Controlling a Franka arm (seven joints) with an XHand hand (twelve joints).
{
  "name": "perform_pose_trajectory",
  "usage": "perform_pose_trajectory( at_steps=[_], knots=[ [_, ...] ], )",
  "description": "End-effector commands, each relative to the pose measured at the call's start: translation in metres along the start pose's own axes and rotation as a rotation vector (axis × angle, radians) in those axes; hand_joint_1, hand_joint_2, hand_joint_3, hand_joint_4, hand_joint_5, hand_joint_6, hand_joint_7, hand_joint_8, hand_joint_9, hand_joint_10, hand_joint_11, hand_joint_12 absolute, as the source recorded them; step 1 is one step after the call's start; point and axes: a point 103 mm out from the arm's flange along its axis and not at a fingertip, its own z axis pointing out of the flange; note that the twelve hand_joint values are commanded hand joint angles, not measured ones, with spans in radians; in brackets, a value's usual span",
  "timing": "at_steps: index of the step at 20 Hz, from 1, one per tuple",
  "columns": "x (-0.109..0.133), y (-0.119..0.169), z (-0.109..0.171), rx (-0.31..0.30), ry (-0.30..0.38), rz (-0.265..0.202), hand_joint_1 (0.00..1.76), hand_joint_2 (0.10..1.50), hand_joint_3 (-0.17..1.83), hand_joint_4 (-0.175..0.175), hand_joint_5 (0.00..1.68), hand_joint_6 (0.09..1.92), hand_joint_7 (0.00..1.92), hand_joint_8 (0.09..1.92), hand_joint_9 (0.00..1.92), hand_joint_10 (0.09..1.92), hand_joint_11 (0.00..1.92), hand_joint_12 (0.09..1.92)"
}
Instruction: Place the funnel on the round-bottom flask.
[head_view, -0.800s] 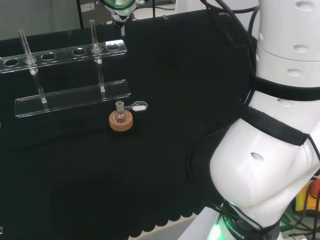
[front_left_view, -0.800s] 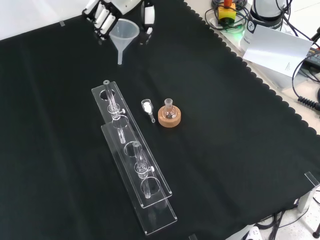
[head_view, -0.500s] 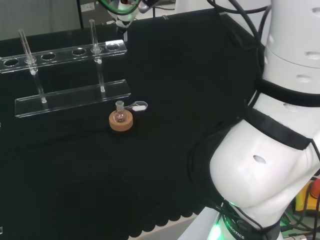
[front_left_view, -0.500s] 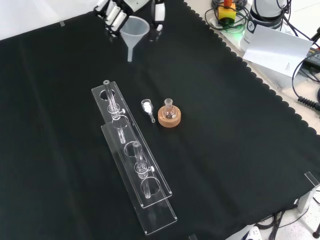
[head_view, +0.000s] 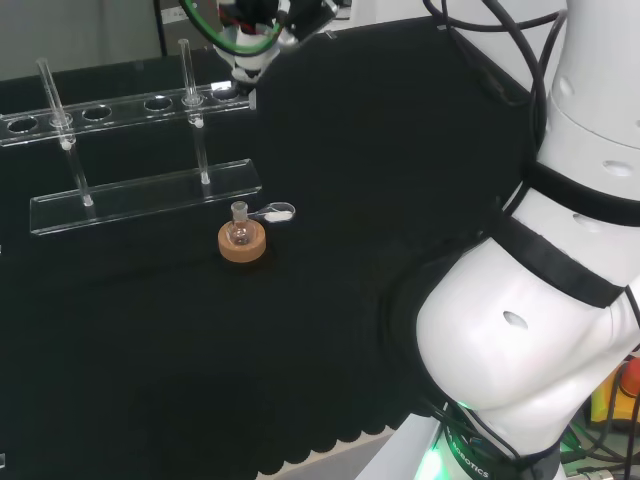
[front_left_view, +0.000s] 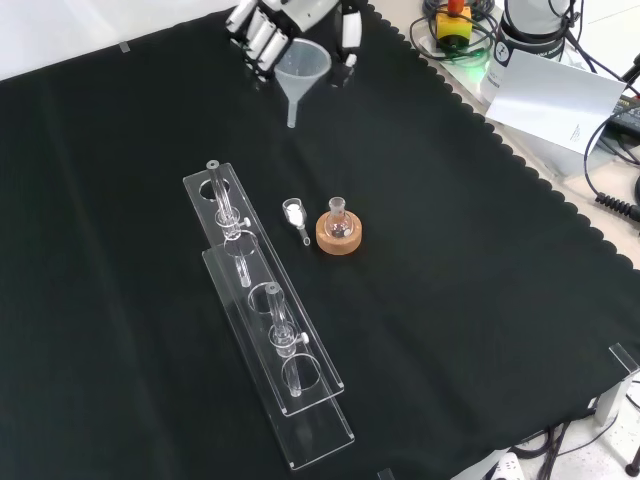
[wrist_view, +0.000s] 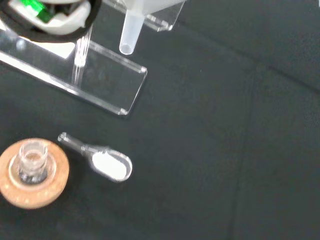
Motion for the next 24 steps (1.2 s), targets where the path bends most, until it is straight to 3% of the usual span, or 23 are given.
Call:
perform_pose_trajectory(
  at_steps=[1,14,24],
  knots=[
    [0.030,-0.005,0.035,0.068,-0.045,-0.001,0.89,0.64,0.63,-0.027,0.56,0.86,0.48,0.80,0.84,0.69,0.33,1.34],
    [0.064,0.007,0.069,0.131,-0.102,-0.039,0.89,0.64,0.64,-0.027,0.56,0.86,0.47,0.80,0.85,0.70,0.34,1.34],
    [0.090,0.003,0.069,0.134,-0.113,-0.055,0.89,0.64,0.64,-0.028,0.55,0.86,0.47,0.80,0.85,0.70,0.34,1.34]
  ],
)
